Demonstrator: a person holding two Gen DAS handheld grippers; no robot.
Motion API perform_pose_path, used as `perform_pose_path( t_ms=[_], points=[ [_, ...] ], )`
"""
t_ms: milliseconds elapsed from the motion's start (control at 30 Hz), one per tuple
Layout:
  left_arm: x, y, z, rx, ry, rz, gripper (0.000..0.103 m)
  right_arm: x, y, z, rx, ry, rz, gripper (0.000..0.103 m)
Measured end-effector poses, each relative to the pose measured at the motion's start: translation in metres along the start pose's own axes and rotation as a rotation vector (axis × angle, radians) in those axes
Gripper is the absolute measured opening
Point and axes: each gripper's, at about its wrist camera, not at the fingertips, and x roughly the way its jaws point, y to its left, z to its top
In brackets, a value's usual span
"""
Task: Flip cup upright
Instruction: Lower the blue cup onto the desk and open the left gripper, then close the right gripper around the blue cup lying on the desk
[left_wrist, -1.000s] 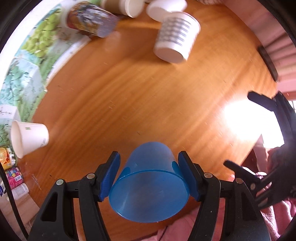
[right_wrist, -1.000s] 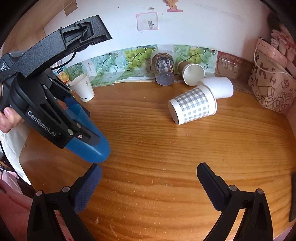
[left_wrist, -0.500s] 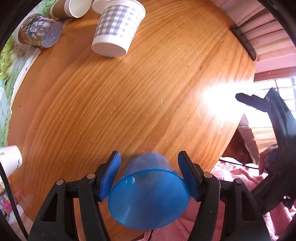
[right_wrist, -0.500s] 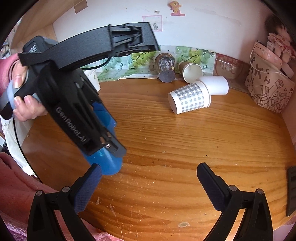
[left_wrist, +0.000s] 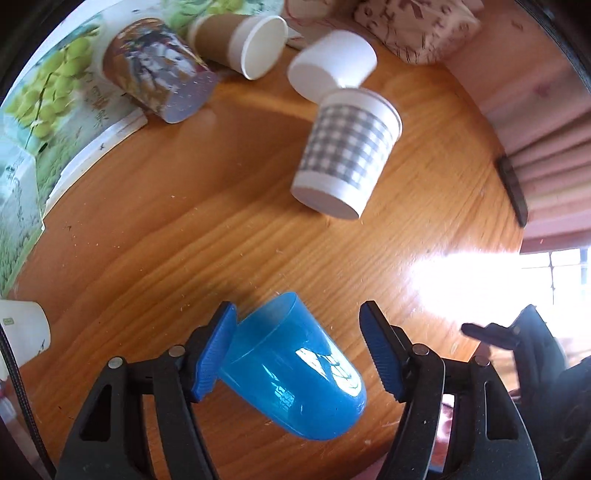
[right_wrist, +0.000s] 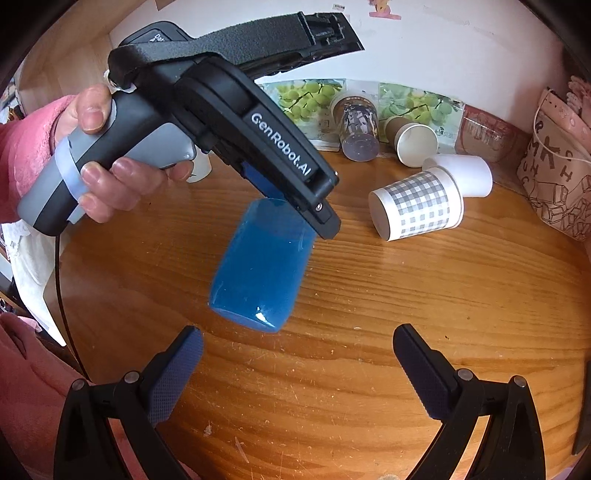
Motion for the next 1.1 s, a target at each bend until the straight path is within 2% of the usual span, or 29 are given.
perform_pose_path(
  t_ms=[133, 300, 533, 800, 967, 1100],
  points=[
    [-0.013, 0.019, -0.005, -0.066, -0.045, -0.032, 0.074, 0.007, 0.003, 0.008, 0.01, 0.007, 0.004, 0.103],
    [-0.031, 0.039, -0.016, -0.145, -0.102, -0.025, 0.074, 0.014, 0.009, 0.015, 0.023, 0.009, 0.01, 0.103],
    [-0.051, 0.055, -0.033, -0.316, -0.224, 0.008, 0.074, 0.02, 0.016, 0.026, 0.057, 0.014, 0.001, 0.103],
    [-0.081, 0.078, -0.085, -0.427, -0.355, 0.147, 0.074, 0.027, 0.024, 0.04, 0.07, 0.031, -0.012, 0.103],
    [-0.087, 0.086, -0.128, -0.505, -0.403, 0.198, 0.074, 0.03, 0.031, 0.049, 0.065, 0.04, -0.006, 0.103],
    [-0.09, 0.084, -0.161, -0.574, -0.443, 0.211, 0.074, 0.033, 0.033, 0.056, 0.073, 0.038, -0.013, 0.103]
  ],
)
